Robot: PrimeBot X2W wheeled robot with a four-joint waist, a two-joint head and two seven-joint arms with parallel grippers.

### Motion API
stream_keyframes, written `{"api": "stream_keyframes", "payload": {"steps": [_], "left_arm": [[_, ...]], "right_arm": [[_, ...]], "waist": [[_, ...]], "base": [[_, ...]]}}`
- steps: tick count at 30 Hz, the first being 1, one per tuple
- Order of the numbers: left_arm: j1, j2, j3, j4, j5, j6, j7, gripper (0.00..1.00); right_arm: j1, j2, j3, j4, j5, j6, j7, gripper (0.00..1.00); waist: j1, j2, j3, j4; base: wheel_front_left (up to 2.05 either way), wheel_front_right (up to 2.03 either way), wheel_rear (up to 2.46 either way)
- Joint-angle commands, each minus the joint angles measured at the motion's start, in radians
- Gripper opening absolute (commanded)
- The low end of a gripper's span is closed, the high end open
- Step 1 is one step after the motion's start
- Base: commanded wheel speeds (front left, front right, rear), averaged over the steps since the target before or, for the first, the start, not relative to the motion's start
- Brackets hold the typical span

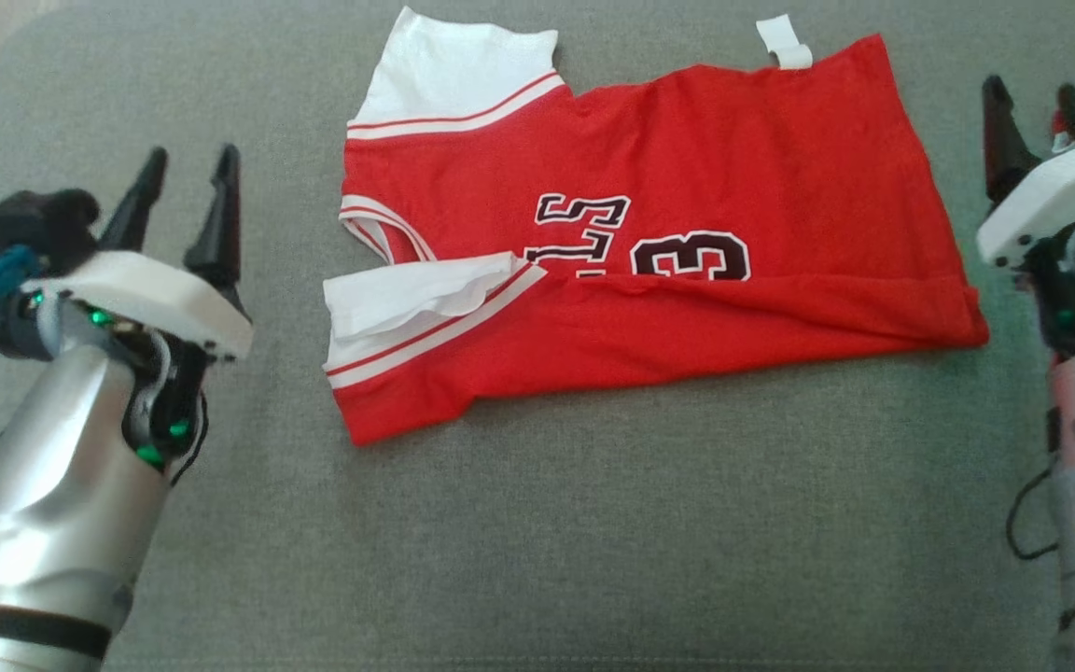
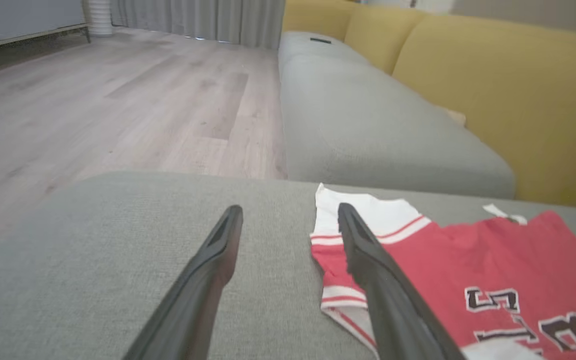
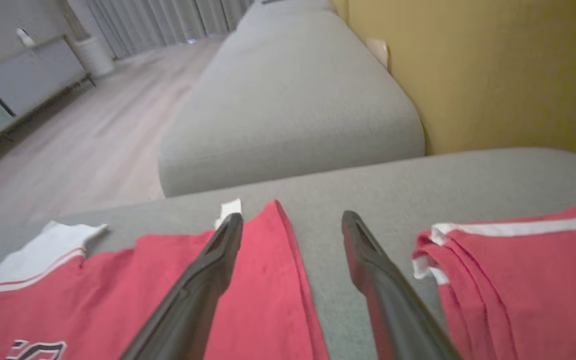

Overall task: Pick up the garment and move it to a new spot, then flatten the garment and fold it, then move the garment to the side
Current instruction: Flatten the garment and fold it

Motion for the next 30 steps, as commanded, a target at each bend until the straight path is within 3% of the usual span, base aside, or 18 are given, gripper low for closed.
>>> {"api": "stream_keyframes", "payload": {"steps": [1, 7, 14, 20, 30], "left_arm": [[-0.026, 0.018, 0.071, -0.047, -0.009, 0.011, -0.017, 1.0], [0.123, -0.078, 0.292, -0.291, 0.075, 0.038, -0.023, 1.0], [0.32, -0.237, 0.433, -0.47, 0.217, -0.003, -0.023, 1.0], [0.44, -0.294, 0.471, -0.466, 0.285, -0.048, -0.023, 1.0], [0.515, -0.305, 0.446, -0.424, 0.267, -0.033, -0.023, 1.0]], "right_arm": [[0.002, 0.017, 0.043, -0.057, 0.027, -0.001, -0.044, 1.0], [0.144, 0.028, 0.142, -0.199, 0.137, -0.001, -0.22, 1.0], [0.326, 0.068, 0.128, -0.322, 0.144, -0.001, -0.371, 1.0], [0.462, 0.113, 0.12, -0.354, 0.091, -0.001, -0.429, 1.0], [0.531, 0.135, 0.136, -0.32, 0.049, -0.001, -0.462, 1.0]], "waist": [[-0.0001, 0.0, -0.016, -0.003], [-0.0001, 0.0, -0.066, -0.025], [-0.0001, 0.0, -0.125, -0.042], [-0.0001, 0.0, -0.164, -0.054], [-0.0001, 0.0, -0.165, -0.067]], "base": [[0.0, 0.0, 0.0], [0.0, 0.0, 0.0], [0.0, 0.0, 0.0], [0.0, 0.0, 0.0], [0.0, 0.0, 0.0]]}}
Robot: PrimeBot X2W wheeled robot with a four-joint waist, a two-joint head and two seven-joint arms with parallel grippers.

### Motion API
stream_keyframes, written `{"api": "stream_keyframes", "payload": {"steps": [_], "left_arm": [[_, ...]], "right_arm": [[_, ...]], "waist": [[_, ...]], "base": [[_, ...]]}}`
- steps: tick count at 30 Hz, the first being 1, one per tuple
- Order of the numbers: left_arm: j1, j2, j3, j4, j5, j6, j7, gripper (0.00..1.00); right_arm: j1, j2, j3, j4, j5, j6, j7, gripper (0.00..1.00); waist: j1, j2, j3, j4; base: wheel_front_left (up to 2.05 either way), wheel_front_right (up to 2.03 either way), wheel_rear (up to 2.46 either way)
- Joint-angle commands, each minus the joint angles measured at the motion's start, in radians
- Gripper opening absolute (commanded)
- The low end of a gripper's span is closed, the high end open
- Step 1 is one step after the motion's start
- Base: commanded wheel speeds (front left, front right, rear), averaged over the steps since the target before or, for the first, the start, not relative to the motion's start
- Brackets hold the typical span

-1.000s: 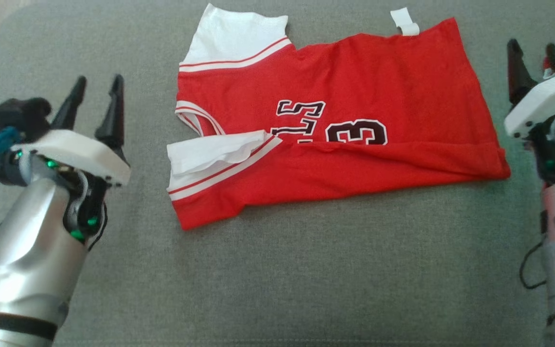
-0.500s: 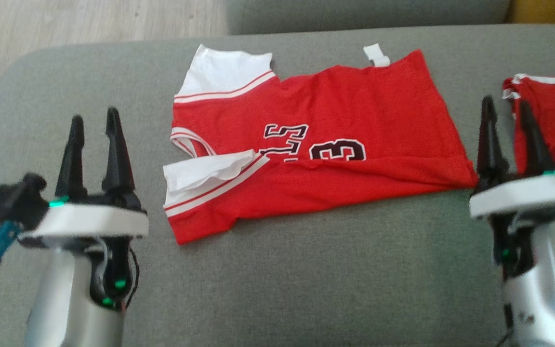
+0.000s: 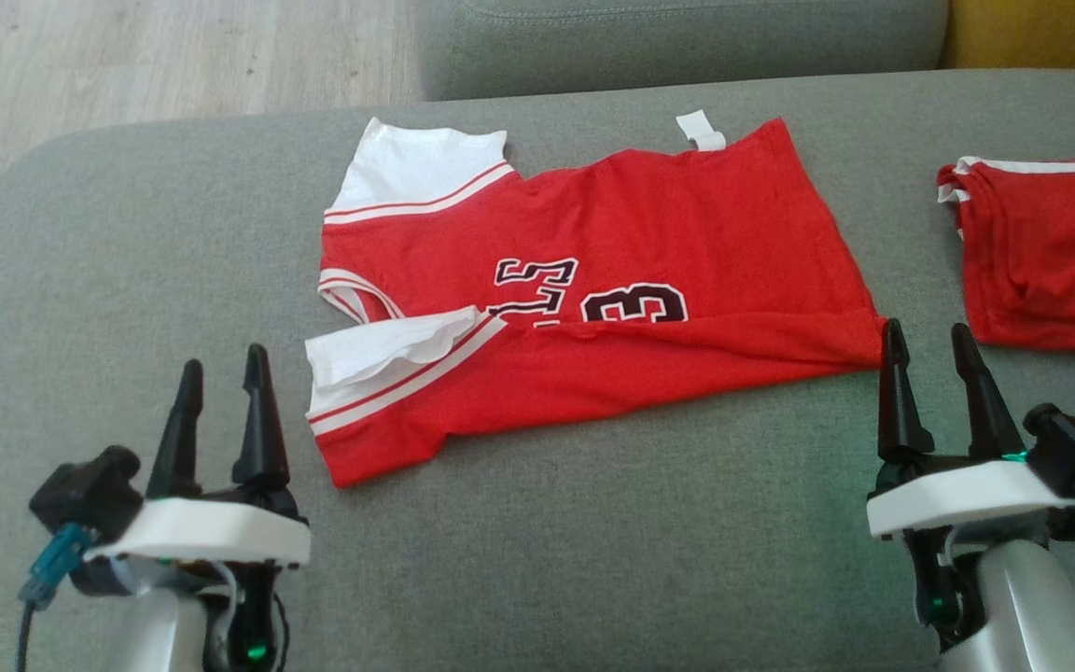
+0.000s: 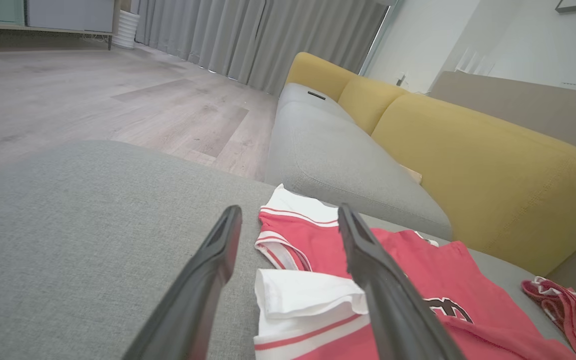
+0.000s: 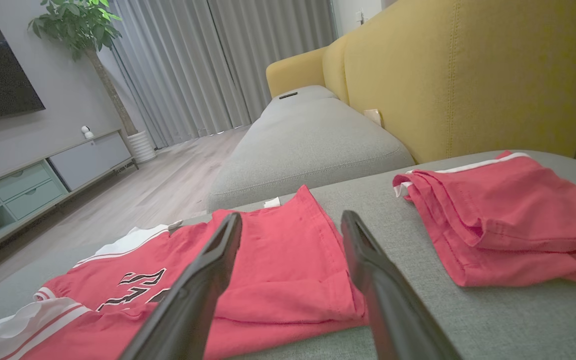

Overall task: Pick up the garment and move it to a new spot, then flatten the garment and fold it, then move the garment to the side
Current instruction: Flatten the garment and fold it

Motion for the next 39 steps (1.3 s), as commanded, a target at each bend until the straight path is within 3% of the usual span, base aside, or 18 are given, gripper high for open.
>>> {"api": "stream_keyframes", "payload": {"steps": [1, 8, 20, 29, 39], "left_arm": [[-0.039, 0.004, 0.015, -0.026, 0.006, 0.005, -0.005, 1.0], [-0.064, 0.004, -0.005, 0.029, 0.034, 0.017, -0.005, 1.0], [-0.188, 0.004, -0.05, 0.38, 0.097, 0.067, -0.005, 1.0], [-0.279, 0.006, -0.072, 0.59, 0.095, 0.053, 0.01, 1.0], [-0.33, 0.005, -0.132, 0.687, 0.079, -0.031, 0.026, 1.0]], "right_arm": [[-0.032, -0.002, 0.024, -0.028, 0.004, -0.001, -0.011, 1.0], [-0.057, -0.002, 0.024, -0.029, 0.001, -0.001, -0.004, 1.0], [-0.084, -0.002, 0.041, -0.05, -0.003, -0.001, 0.008, 1.0], [-0.094, -0.002, 0.039, -0.056, -0.006, -0.001, 0.017, 1.0], [-0.113, -0.002, 0.013, -0.022, -0.039, -0.001, 0.044, 1.0]], "waist": [[0.0, 0.0, 0.006, 0.0], [0.0, 0.0, 0.036, -0.005], [0.0, 0.0, 0.101, -0.035], [0.0, 0.0, 0.115, -0.053], [0.0, 0.0, 0.115, -0.053]], "base": [[0.0, 0.0, 0.0], [0.0, 0.0, 0.0], [0.0, 0.0, 0.0], [0.0, 0.0, 0.0], [0.0, 0.0, 0.0]]}}
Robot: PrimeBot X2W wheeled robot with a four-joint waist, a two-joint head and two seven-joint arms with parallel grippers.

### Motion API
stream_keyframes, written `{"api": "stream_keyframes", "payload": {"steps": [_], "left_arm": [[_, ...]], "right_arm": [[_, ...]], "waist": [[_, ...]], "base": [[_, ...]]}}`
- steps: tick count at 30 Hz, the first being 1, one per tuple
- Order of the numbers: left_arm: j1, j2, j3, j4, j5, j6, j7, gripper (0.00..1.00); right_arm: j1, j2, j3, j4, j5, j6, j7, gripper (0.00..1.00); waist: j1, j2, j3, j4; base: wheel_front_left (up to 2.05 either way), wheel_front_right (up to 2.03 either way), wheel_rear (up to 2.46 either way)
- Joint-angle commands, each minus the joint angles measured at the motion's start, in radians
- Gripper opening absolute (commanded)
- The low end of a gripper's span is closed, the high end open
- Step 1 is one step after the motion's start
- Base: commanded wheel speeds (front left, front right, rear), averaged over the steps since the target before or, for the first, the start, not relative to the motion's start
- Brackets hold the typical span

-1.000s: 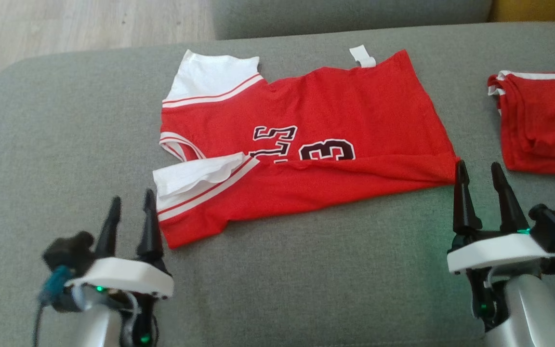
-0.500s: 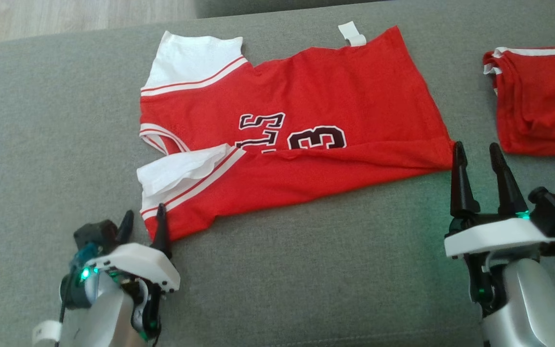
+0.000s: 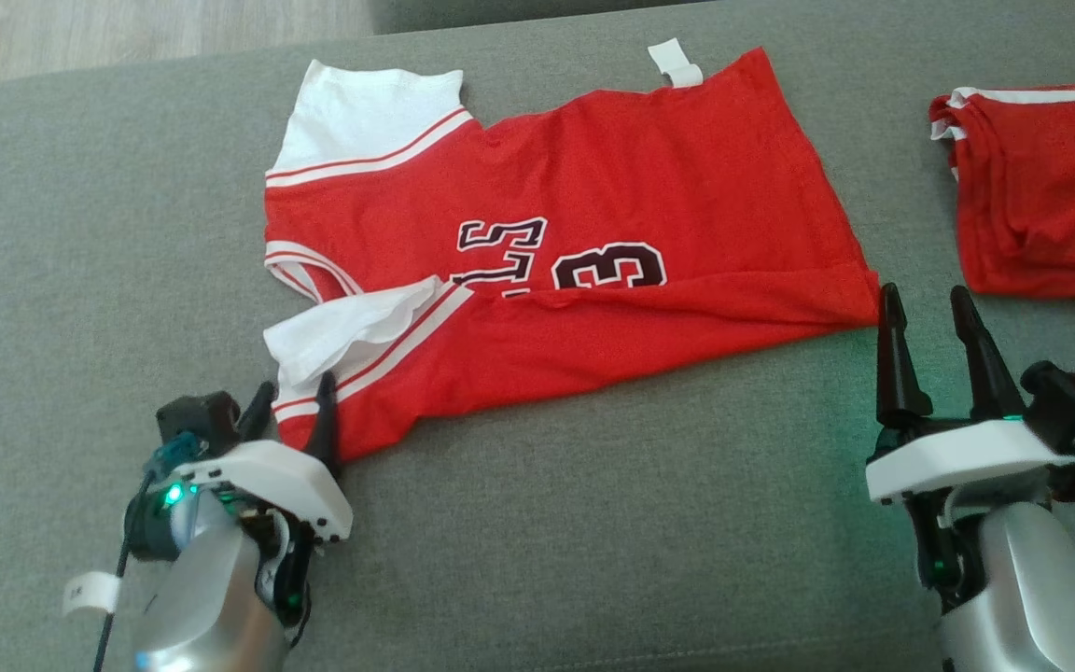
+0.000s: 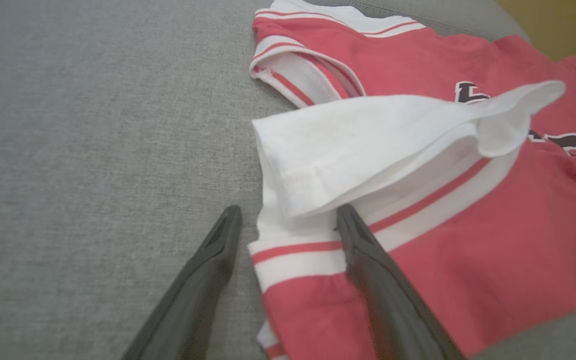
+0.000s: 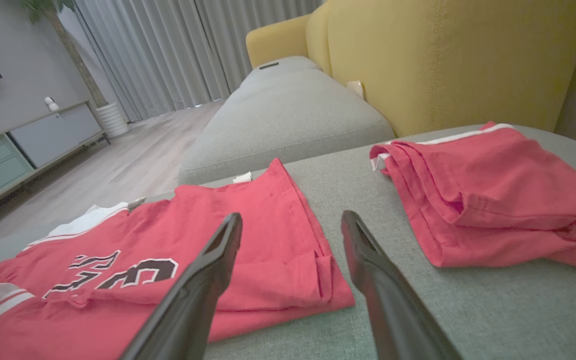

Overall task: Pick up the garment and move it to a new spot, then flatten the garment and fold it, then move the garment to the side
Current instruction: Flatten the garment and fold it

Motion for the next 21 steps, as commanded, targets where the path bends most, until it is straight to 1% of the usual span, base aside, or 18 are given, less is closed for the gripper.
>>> {"api": "stream_keyframes", "payload": {"steps": [1, 5, 6, 7, 8, 11, 15, 17, 21], "left_arm": [[-0.005, 0.003, -0.007, 0.016, -0.013, -0.017, 0.017, 1.0], [-0.013, 0.002, -0.033, 0.04, -0.028, -0.033, 0.042, 1.0], [-0.018, 0.002, -0.049, 0.047, -0.034, -0.042, 0.052, 0.36], [-0.018, 0.002, -0.049, 0.047, -0.034, -0.042, 0.052, 0.36], [-0.021, 0.002, -0.057, 0.048, -0.039, -0.046, 0.055, 0.0], [-0.03, 0.002, -0.068, 0.045, -0.052, -0.052, 0.05, 0.0], [-0.045, 0.002, -0.072, 0.008, -0.049, -0.05, 0.016, 0.0], [-0.05, 0.006, -0.081, -0.049, -0.028, -0.046, -0.003, 0.0], [-0.045, 0.008, -0.083, -0.141, -0.008, -0.037, -0.012, 0.0]], "right_arm": [[-0.05, -0.002, 0.014, -0.018, -0.014, -0.001, 0.01, 1.0], [-0.065, -0.002, 0.01, 0.0, -0.028, -0.001, 0.025, 1.0], [-0.074, -0.002, 0.004, 0.009, -0.033, -0.001, 0.031, 1.0], [-0.074, -0.002, 0.004, 0.009, -0.033, -0.001, 0.031, 1.0], [-0.078, -0.002, -0.001, 0.017, -0.038, -0.001, 0.037, 1.0], [-0.092, -0.002, -0.022, 0.043, -0.057, -0.001, 0.059, 1.0], [-0.118, -0.002, -0.074, 0.106, -0.088, -0.001, 0.105, 1.0], [-0.143, -0.002, -0.113, 0.169, -0.103, -0.001, 0.144, 1.0], [-0.178, -0.002, -0.15, 0.251, -0.145, -0.001, 0.177, 1.0]], "waist": [[0.0, 0.0, -0.001, 0.003], [0.0, 0.0, 0.002, 0.012], [0.0, 0.0, 0.006, 0.017], [0.0, 0.0, 0.006, 0.017], [0.0, 0.0, 0.007, 0.02], [0.0, 0.0, 0.01, 0.031], [0.0, 0.0, 0.012, 0.048], [0.0, 0.0, 0.013, 0.066], [0.0, 0.0, 0.015, 0.089]], "base": [[0.0, 0.0, 0.0], [0.0, 0.0, 0.0], [0.0, 0.0, 0.0], [0.0, 0.0, 0.0], [0.0, 0.0, 0.0], [0.0, 0.0, 0.0], [0.0, 0.0, 0.0], [0.0, 0.0, 0.0], [0.0, 0.0, 0.0]]}}
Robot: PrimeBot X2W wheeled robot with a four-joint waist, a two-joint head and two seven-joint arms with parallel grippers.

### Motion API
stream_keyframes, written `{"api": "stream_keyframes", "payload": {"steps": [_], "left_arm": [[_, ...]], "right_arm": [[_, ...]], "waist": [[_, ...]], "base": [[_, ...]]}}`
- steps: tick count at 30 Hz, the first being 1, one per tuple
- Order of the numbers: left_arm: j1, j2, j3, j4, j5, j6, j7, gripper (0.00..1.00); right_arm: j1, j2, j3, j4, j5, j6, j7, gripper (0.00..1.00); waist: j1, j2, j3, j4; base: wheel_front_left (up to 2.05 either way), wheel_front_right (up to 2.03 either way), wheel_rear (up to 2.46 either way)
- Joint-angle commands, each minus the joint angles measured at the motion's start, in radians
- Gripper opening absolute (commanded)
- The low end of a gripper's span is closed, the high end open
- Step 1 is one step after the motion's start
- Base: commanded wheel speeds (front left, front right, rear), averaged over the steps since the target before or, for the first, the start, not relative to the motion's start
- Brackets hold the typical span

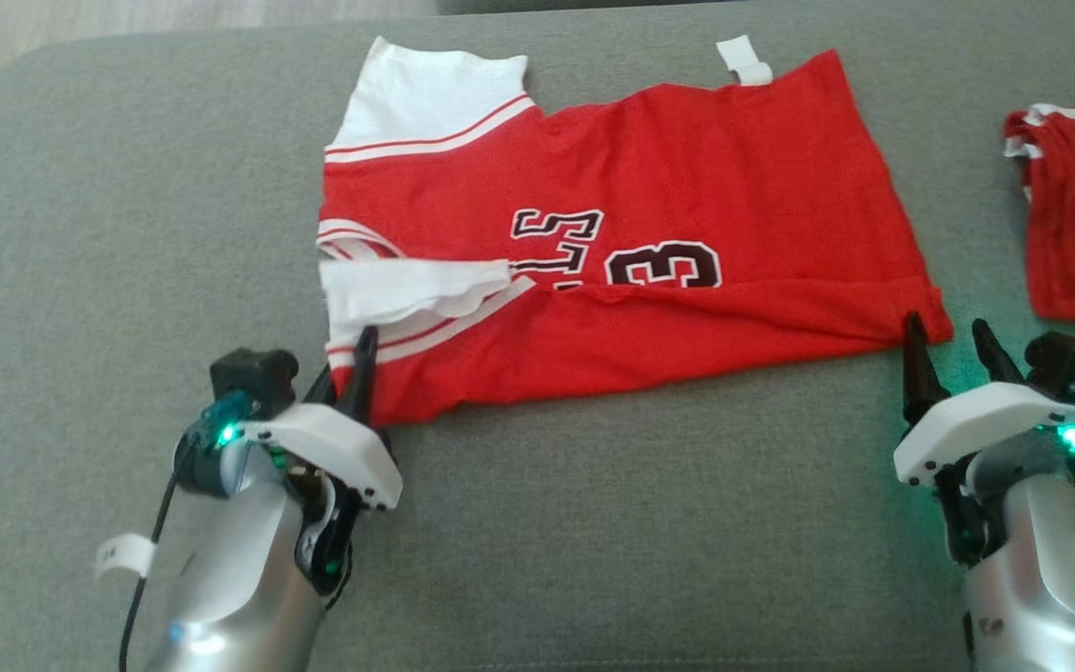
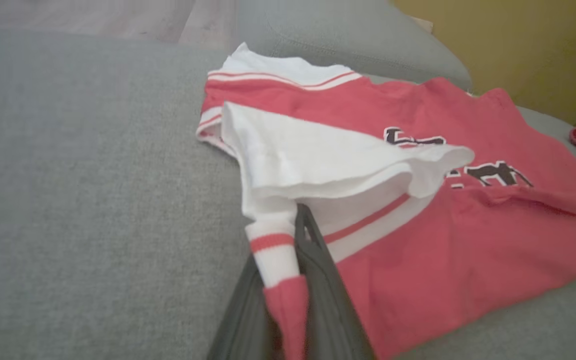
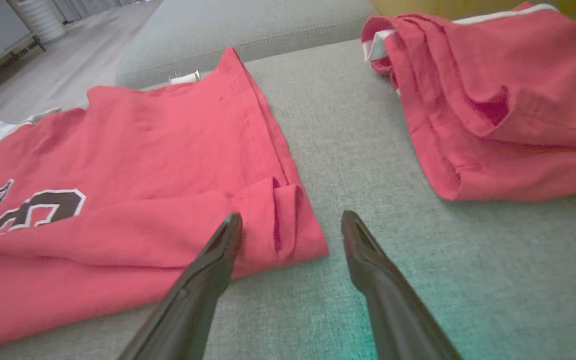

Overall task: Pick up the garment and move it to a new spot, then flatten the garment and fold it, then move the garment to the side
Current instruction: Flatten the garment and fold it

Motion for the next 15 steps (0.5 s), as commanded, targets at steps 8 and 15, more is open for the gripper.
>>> {"api": "stream_keyframes", "payload": {"steps": [8, 15], "left_arm": [[0.024, 0.016, 0.019, -0.19, 0.04, 0.021, -0.013, 0.0], [0.044, 0.019, 0.013, -0.226, 0.045, 0.028, -0.013, 0.0]], "right_arm": [[-0.104, -0.002, -0.046, 0.12, -0.043, -0.001, -0.003, 1.0], [-0.176, -0.002, -0.034, 0.252, -0.03, -0.001, -0.024, 0.52]], "waist": [[0.0, 0.0, 0.009, 0.034], [0.0, 0.0, 0.016, 0.03]], "base": [[0.0, 0.0, 0.0], [0.0, 0.0, 0.0]]}}
